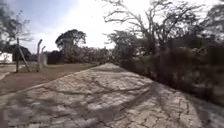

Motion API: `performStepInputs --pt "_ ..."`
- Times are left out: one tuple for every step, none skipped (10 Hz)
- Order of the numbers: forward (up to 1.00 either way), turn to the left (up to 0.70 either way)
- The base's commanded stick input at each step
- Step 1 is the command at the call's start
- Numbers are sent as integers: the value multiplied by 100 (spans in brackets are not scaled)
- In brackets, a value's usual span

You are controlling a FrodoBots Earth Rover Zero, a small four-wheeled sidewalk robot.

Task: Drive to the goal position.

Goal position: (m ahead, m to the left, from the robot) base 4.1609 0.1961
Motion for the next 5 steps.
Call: performStepInputs --pt "85 0" --pt "85 0" --pt "85 0" --pt "85 0" --pt "85 0"
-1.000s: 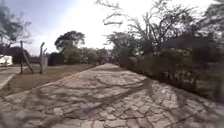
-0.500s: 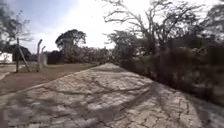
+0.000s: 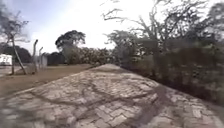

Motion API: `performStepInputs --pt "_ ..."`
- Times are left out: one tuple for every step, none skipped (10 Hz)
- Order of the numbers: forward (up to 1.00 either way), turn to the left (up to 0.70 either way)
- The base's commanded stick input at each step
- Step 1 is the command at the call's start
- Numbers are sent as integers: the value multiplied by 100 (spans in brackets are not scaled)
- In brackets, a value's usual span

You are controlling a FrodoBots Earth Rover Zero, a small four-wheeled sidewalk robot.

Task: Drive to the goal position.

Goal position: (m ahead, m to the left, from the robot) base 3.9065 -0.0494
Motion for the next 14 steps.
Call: performStepInputs --pt "85 0" --pt "85 0" --pt "85 0" --pt "85 0" --pt "85 0" --pt "85 0" --pt "85 0" --pt "85 0" --pt "85 0" --pt "85 0" --pt "85 0" --pt "85 0" --pt "85 0" --pt "85 0"
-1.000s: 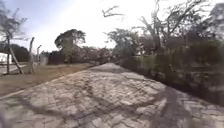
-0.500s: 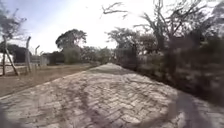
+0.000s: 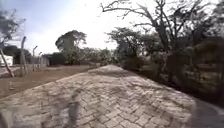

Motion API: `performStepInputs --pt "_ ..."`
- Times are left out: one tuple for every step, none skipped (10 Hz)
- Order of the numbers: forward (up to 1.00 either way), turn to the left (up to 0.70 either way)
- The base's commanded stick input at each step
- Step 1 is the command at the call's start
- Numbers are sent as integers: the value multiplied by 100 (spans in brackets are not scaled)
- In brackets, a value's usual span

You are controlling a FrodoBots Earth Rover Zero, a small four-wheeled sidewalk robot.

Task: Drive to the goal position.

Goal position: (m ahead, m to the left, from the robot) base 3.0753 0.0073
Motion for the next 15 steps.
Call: performStepInputs --pt "85 0" --pt "85 0" --pt "85 0" --pt "85 0" --pt "85 0" --pt "85 0" --pt "85 0" --pt "85 0" --pt "85 0" --pt "85 0" --pt "85 0" --pt "85 0" --pt "85 0" --pt "85 0" --pt "85 0"
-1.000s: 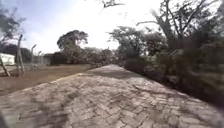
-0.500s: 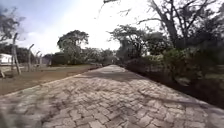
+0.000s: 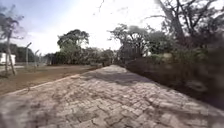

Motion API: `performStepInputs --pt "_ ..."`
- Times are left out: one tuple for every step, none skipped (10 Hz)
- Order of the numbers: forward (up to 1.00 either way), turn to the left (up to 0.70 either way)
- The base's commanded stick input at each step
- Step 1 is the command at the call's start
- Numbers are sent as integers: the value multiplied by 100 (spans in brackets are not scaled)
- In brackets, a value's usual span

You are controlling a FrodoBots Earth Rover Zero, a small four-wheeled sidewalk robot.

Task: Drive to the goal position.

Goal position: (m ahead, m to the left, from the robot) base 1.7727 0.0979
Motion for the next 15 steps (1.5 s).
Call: performStepInputs --pt "85 0" --pt "85 0" --pt "85 0" --pt "85 0" --pt "85 0" --pt "85 0" --pt "85 0" --pt "85 0" --pt "85 0" --pt "85 0" --pt "85 0" --pt "85 0" --pt "85 0" --pt "85 0" --pt "85 0"
